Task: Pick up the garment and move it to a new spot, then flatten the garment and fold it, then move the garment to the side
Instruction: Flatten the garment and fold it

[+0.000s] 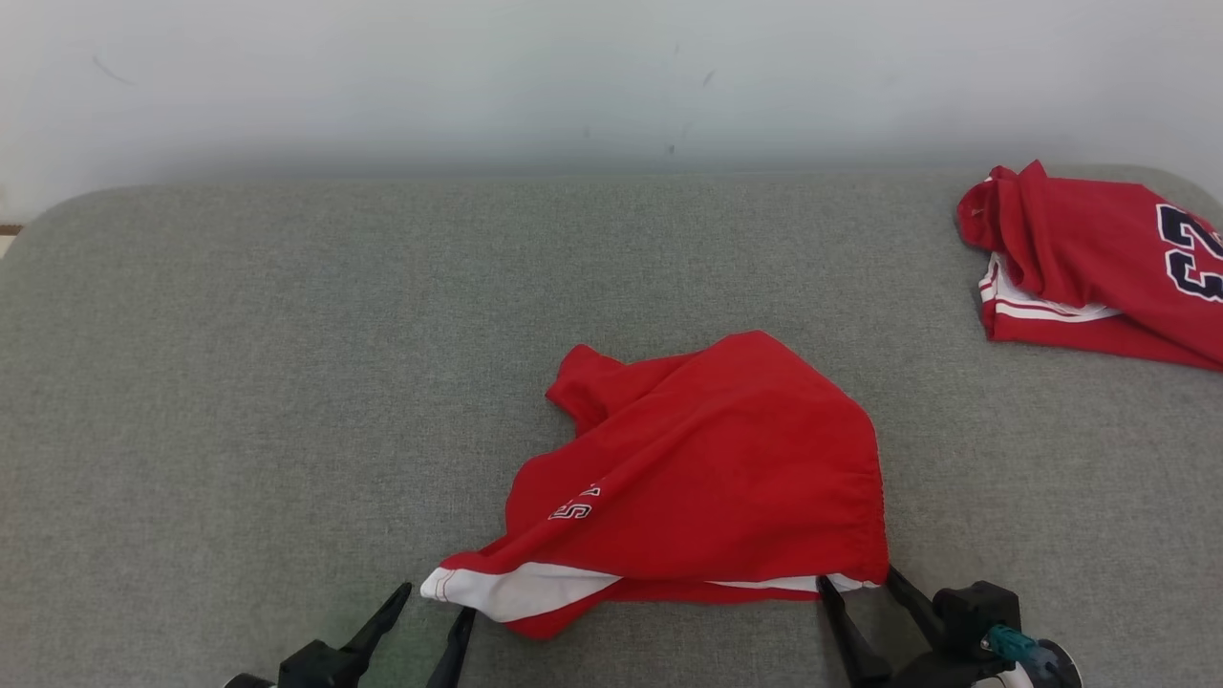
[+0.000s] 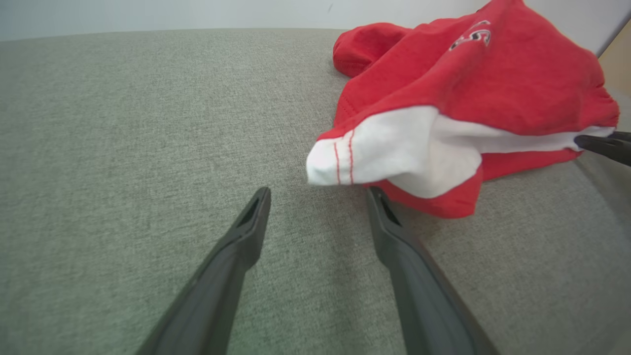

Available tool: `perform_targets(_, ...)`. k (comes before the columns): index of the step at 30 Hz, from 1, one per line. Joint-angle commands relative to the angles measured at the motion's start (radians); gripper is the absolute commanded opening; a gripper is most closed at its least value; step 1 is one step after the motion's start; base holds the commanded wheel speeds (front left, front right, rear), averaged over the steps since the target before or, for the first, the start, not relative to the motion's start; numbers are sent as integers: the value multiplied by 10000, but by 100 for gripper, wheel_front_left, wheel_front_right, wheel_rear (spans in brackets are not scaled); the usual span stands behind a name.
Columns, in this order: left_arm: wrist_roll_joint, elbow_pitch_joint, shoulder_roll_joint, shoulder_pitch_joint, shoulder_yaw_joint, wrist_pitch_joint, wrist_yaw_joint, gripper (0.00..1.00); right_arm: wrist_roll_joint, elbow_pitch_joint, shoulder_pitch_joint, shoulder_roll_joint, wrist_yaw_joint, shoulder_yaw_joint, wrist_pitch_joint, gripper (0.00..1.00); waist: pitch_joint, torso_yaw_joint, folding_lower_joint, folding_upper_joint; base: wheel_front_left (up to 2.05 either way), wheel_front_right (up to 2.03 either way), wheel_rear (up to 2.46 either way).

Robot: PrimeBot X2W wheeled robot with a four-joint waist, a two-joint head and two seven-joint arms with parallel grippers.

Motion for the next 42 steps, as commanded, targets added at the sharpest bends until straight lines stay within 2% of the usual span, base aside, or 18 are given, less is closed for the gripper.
perform_targets(1, -109, 96, 116, -175, -91, -56, 7, 100, 119, 159, -194, -64, 1, 152, -83, 100, 34, 6, -1, -1, 0, 0, 0)
perform_targets(2, -125, 122, 172, -241, -205, -56, 5, 100, 186, 263, -300, -62, 1, 288, -118, 100, 38, 2, -1, -1, 0, 0, 0)
perform_targets(3, -184, 86, 198, -321, -328, -57, 3, 100, 258, 365, -390, -60, 1, 409, -140, 63, 39, -3, -1, -1, 0, 0, 0)
perform_targets(4, -216, 26, 222, -380, -433, -57, 1, 100, 322, 433, -473, -80, 1, 497, -176, 37, 34, -4, -1, -1, 0, 0, 0)
perform_targets(5, -251, -92, 254, -405, -492, -58, 0, 82, 380, 512, -542, -88, 1, 568, -198, 26, 25, -3, -1, -1, 0, 0, 0)
perform_targets(6, -236, -261, 277, -431, -550, -58, -1, 24, 427, 578, -583, -94, 1, 627, -248, 0, 18, 2, -1, -1, 0, 0, 0)
perform_targets(7, -240, -403, 307, -398, -583, -58, -1, 0, 467, 657, -621, -105, 1, 675, -272, 0, 9, 10, -1, -1, 0, 0, 0)
perform_targets(20, -452, -1002, 376, 488, -609, -59, 2, 0, 966, 664, -406, -403, 1, 823, -513, 0, -229, 107, -1, -1, 0, 0, 0)
perform_targets(24, -475, -1354, 473, 741, -575, -59, 1, 0, 1394, 44, -109, -655, 1, 1053, -488, 0, -284, 135, -1, -1, 0, 0, 0)
perform_targets(30, -408, -1793, 867, 622, -461, -59, 1, 0, 2191, -1571, -175, -1279, 1, 1329, 9, 0, -292, 61, -1, -1, 0, 0, 0)
perform_targets(36, -403, -2310, 1954, -1242, -955, 350, 0, 0, 3031, -3073, -1494, -1750, 1, 1659, 984, 0, 117, 36, -1, -1, 0, 0, 0)
perform_targets(42, -1103, -2532, 3521, -4769, -1807, 1413, 2, 0, 3837, -3227, -4509, -1923, 1, 1886, 2160, 0, 1296, -21, -1, -1, 0, 0, 0)
